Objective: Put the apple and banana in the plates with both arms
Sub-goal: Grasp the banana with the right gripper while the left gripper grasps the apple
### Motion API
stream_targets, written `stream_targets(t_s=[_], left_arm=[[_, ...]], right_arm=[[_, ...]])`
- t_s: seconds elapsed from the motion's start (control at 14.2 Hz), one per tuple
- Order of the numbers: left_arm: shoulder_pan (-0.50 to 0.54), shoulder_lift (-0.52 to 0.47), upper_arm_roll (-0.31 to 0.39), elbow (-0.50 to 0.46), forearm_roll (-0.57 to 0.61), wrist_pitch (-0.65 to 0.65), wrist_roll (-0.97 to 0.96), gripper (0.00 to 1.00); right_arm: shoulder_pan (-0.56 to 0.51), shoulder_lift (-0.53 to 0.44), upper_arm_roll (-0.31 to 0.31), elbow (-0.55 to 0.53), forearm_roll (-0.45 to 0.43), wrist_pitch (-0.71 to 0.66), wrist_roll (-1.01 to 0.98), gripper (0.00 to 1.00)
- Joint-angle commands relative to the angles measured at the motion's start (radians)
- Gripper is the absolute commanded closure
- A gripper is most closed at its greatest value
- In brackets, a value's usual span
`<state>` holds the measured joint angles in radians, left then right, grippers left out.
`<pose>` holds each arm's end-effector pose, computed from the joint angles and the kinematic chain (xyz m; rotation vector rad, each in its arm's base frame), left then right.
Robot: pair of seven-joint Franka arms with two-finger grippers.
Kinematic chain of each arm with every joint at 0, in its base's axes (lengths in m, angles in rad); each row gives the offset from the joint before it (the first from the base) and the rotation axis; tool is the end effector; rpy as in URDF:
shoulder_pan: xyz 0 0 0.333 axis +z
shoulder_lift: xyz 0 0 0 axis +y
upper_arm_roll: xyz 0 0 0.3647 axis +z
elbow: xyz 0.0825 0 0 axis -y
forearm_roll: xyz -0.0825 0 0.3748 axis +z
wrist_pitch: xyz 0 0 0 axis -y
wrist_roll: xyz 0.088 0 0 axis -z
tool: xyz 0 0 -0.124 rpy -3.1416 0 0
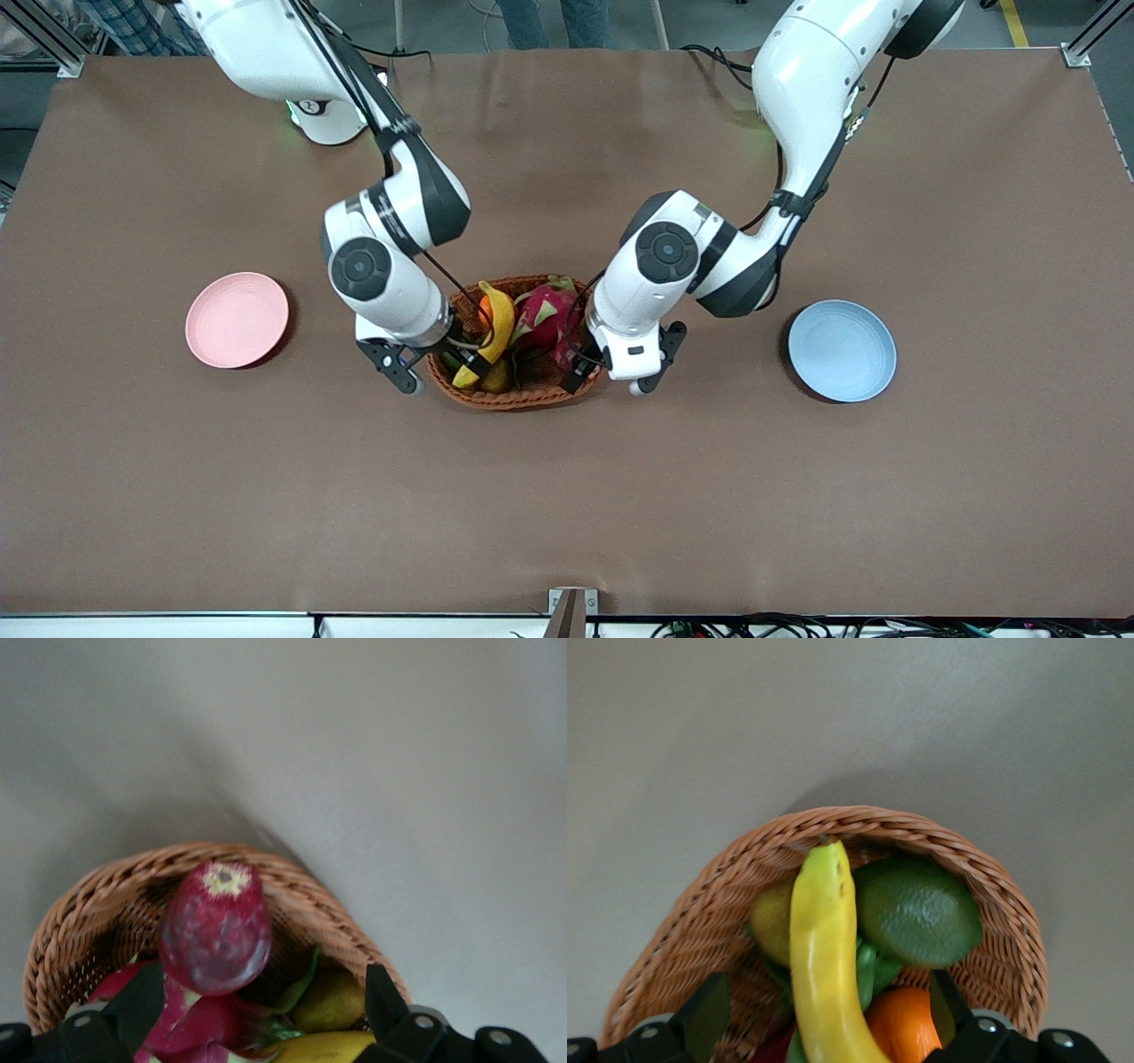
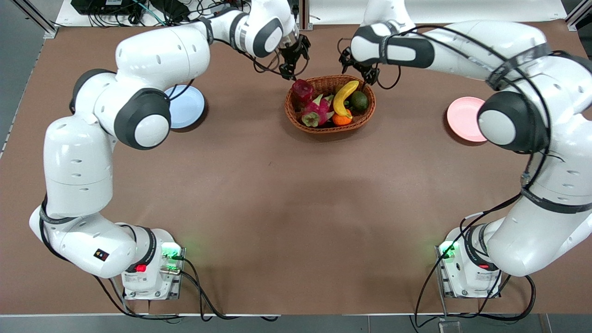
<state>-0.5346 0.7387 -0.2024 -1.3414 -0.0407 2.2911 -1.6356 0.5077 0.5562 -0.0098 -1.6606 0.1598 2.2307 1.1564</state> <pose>0.6085 -0.4976 0.3418 2.5276 1.3629 -0.0970 0.6126 0.3421 0.3171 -2.8324 1.1218 0.1221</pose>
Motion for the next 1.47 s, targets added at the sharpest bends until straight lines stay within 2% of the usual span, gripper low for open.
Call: stream_targets(t_s=[0.0, 0.28, 0.42, 0.56, 0.63, 0.77, 0.91, 0.98, 1.12, 1.19, 1.33, 1.4], left_arm=[[-0.031, 0.016, 0.015, 0.018, 0.007, 0.001, -0.016, 0.00], [-0.035, 0.059, 0.015, 0.015, 0.084, 0.001, -0.018, 0.00], [-0.036, 0.079, 0.015, 0.015, 0.087, 0.001, -0.018, 0.00], [-0.036, 0.091, 0.015, 0.015, 0.087, 0.001, -0.018, 0.00], [-0.036, 0.094, 0.015, 0.015, 0.087, 0.001, -0.018, 0.00], [-0.036, 0.096, 0.015, 0.015, 0.088, 0.001, -0.018, 0.00], [-0.036, 0.100, 0.015, 0.015, 0.088, 0.001, -0.018, 0.01], [-0.036, 0.100, 0.015, 0.015, 0.088, 0.001, -0.020, 0.12], [-0.036, 0.097, 0.015, 0.015, 0.088, 0.001, -0.020, 0.42], [-0.035, 0.096, 0.015, 0.015, 0.088, -0.001, -0.020, 0.52], [-0.033, 0.088, 0.015, 0.015, 0.087, -0.002, -0.023, 0.64], [-0.031, 0.084, 0.015, 0.016, 0.087, -0.007, -0.024, 0.66]], right_arm=[[0.025, 0.034, -0.012, 0.022, -0.017, -0.009, 0.022, 0.02], [0.054, 0.060, -0.010, 0.018, -0.019, 0.052, 0.055, 0.07], [0.067, 0.060, -0.010, 0.013, -0.019, 0.050, 0.057, 0.13], [0.080, 0.073, -0.010, 0.012, -0.019, 0.050, 0.057, 0.24], [0.084, 0.077, -0.010, 0.010, -0.019, 0.050, 0.057, 0.34], [0.083, 0.080, -0.010, 0.010, -0.019, 0.046, 0.057, 0.60], [0.072, 0.082, -0.010, 0.012, -0.017, 0.046, 0.057, 0.95], [0.065, 0.079, -0.012, 0.013, -0.017, 0.038, 0.055, 0.99], [0.032, 0.067, -0.013, 0.016, -0.016, 0.034, 0.042, 0.99], [0.019, 0.048, -0.013, 0.016, -0.014, 0.012, 0.040, 0.99], [-0.030, 0.002, -0.010, 0.022, -0.009, -0.066, 0.017, 0.99], [-0.047, -0.025, -0.010, 0.021, -0.005, -0.101, -0.022, 0.99]])
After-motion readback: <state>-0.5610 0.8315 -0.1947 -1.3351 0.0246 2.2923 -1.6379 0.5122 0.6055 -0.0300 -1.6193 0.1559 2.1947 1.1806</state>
